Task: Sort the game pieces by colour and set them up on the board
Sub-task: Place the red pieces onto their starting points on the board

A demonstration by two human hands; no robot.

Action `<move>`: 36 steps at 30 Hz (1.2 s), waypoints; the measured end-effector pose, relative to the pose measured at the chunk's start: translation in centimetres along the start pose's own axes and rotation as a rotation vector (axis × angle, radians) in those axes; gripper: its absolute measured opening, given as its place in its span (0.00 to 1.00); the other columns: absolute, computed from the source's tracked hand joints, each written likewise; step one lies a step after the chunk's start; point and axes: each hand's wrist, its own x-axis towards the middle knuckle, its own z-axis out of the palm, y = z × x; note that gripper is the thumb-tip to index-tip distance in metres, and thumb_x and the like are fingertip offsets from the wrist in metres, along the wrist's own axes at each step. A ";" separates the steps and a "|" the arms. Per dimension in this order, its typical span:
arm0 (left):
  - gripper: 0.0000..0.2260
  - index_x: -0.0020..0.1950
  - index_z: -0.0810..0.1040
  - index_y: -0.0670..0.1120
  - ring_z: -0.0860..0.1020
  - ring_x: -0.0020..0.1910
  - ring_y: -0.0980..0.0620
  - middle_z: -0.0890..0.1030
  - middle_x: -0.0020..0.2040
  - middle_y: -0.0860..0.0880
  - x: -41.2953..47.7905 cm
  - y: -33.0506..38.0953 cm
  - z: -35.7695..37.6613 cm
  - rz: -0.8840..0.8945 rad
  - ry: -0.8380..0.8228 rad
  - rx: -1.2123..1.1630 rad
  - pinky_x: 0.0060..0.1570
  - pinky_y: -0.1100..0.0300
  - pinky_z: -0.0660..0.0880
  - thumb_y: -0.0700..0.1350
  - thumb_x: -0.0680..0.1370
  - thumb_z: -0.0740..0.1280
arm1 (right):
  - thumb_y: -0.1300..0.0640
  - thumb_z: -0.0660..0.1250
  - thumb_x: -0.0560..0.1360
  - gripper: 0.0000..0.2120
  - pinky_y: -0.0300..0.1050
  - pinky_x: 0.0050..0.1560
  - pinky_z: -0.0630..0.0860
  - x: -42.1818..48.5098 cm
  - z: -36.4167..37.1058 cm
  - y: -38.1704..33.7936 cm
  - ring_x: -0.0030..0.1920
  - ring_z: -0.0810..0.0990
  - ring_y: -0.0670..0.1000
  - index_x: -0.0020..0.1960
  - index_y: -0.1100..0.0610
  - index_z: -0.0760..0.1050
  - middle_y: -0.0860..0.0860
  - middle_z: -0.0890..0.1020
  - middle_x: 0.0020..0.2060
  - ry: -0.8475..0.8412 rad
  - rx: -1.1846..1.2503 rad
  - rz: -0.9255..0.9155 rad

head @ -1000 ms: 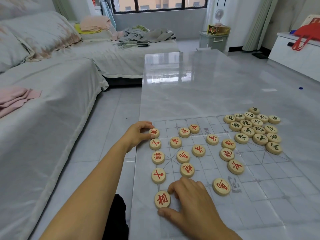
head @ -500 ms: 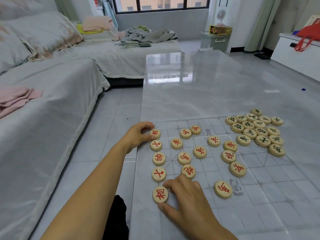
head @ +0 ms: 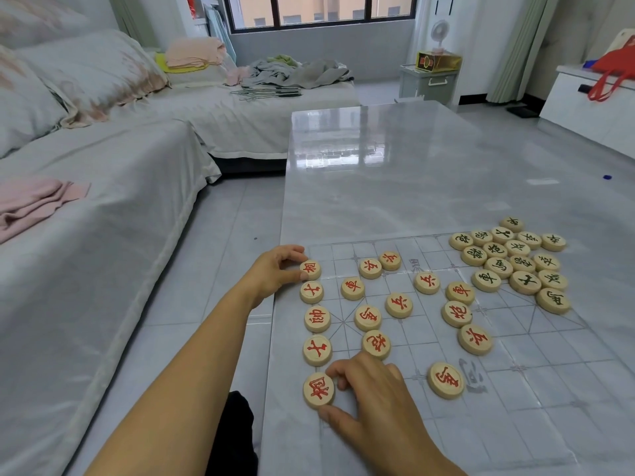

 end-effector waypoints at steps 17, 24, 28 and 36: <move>0.12 0.56 0.78 0.42 0.71 0.60 0.53 0.71 0.67 0.50 -0.1 0.1 0.0 0.014 0.005 0.041 0.60 0.61 0.69 0.37 0.73 0.70 | 0.35 0.57 0.58 0.19 0.24 0.30 0.56 -0.2 0.3 0.3 0.40 0.57 0.35 0.46 0.41 0.65 0.35 0.65 0.35 0.073 -0.086 -0.039; 0.12 0.55 0.78 0.43 0.72 0.61 0.52 0.71 0.67 0.50 0.0 0.1 0.0 0.005 -0.005 0.036 0.62 0.59 0.70 0.37 0.72 0.70 | 0.36 0.58 0.60 0.17 0.25 0.33 0.57 -0.2 0.5 0.4 0.41 0.65 0.38 0.46 0.41 0.66 0.36 0.67 0.35 0.064 -0.072 -0.051; 0.12 0.55 0.78 0.42 0.72 0.60 0.52 0.71 0.67 0.50 -0.1 0.2 -0.2 0.007 -0.008 0.036 0.63 0.59 0.69 0.37 0.72 0.70 | 0.36 0.58 0.60 0.17 0.25 0.33 0.58 -0.2 0.3 0.3 0.41 0.65 0.37 0.46 0.41 0.65 0.36 0.69 0.35 0.063 -0.074 -0.058; 0.20 0.63 0.73 0.46 0.71 0.64 0.52 0.72 0.66 0.50 -0.2 0.3 -0.1 -0.028 -0.009 0.034 0.67 0.55 0.69 0.38 0.72 0.71 | 0.36 0.57 0.61 0.16 0.24 0.32 0.57 -0.3 0.1 0.1 0.42 0.66 0.39 0.46 0.41 0.65 0.35 0.66 0.36 0.044 -0.073 -0.041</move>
